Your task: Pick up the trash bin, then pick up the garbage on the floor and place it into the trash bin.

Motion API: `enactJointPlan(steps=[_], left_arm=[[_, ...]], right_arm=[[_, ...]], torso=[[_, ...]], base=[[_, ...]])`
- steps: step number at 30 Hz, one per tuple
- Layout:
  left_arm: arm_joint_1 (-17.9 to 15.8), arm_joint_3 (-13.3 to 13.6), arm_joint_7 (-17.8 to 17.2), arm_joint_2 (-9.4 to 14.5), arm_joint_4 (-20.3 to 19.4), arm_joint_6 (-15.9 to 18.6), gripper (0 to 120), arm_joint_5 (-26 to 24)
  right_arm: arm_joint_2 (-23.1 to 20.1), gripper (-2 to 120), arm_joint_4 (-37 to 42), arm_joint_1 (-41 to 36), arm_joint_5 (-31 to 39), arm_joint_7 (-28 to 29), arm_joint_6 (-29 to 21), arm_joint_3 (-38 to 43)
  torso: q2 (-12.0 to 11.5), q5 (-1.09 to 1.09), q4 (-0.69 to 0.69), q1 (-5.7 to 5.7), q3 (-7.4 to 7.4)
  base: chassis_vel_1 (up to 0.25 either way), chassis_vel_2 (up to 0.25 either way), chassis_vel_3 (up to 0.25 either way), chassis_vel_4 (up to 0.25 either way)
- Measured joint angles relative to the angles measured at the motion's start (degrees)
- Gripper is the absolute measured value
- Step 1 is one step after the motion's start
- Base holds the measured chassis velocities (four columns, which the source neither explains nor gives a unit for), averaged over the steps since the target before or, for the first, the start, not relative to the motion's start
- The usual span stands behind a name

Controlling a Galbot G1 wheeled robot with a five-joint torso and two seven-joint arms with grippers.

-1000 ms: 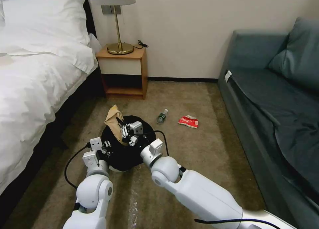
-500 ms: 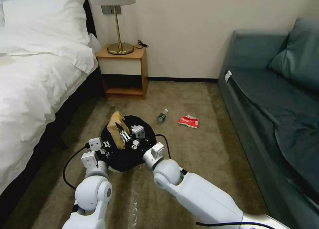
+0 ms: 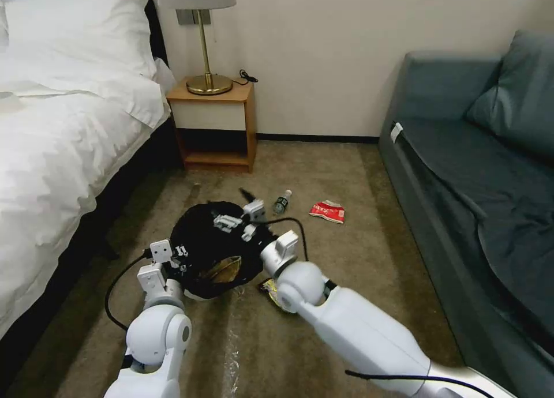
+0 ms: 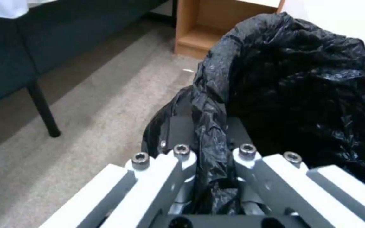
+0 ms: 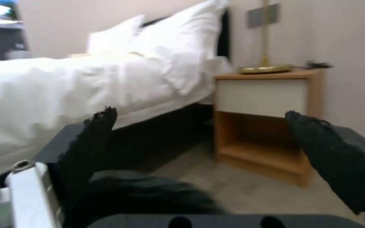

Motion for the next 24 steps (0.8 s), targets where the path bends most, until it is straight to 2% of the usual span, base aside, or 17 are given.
enactJointPlan(steps=[7, 9, 10, 15, 17, 18, 20, 24], left_arm=[[-0.1, -1.0, 0.2, 0.2, 0.0, -0.2, 4, -0.5], [-0.2, -1.3, 0.2, 0.3, -0.1, -0.2, 4, -0.7], [-0.3, -1.7, 0.2, 0.6, -0.2, -0.2, 4, -1.0], [-0.4, -2.2, 0.2, 0.9, -0.5, -0.2, 4, -1.5], [-0.6, -2.3, 0.2, 0.9, -0.5, -0.1, 4, -1.6], [-0.6, -2.3, 0.2, 0.9, -0.5, -0.1, 4, -1.6], [-1.0, -2.0, 0.2, 0.7, -0.5, 0.0, 4, -1.5], [-1.1, -1.3, 0.2, 0.4, -0.4, 0.0, 4, -1.3]], right_arm=[[-1.8, 100, -5.6, -0.4, -0.7, 1.3, -1.9, 3.0], [-3.0, 100, -7.5, -1.1, -1.1, -0.4, -3.1, 3.8], [-5.2, 100, -8.9, -2.0, -1.5, -3.3, -4.6, 4.4], [-8.8, 100, -10.4, -3.4, -1.2, -4.9, -5.3, 3.0], [-11.2, 100, -10.8, -4.0, 0.1, -7.2, -5.9, 1.3], [-11.2, 100, -10.8, -4.0, 0.1, -7.2, -5.9, 1.3], [-12.8, 100, -11.3, -4.2, 0.7, -11.6, -5.7, -0.2], [-13.9, 100, -13.0, -3.6, 0.7, -15.4, -3.7, -4.1]], torso=[[0.0, 0.01, 0.01, 0.0, 0.0], [0.0, 0.01, 0.01, 0.0, 0.0], [0.0, 0.0, -0.01, 0.0, 0.0], [0.0, 0.01, -0.02, 0.0, 0.0], [0.0, 0.01, 0.0, 0.0, 0.0], [0.0, 0.01, 0.0, 0.0, 0.0], [0.0, 0.0, -0.01, 0.0, 0.0], [0.0, 0.01, -0.01, 0.0, 0.0]], base=[[0.0, 0.0, 0.0, 0.0], [0.0, 0.0, 0.0, 0.0], [0.0, 0.0, 0.0, 0.0], [0.0, 0.0, 0.0, 0.0], [0.0, 0.0, 0.0, 0.0], [0.0, 0.0, 0.0, 0.0], [0.0, 0.0, 0.0, 0.0], [0.0, 0.0, 0.0, 0.0]])
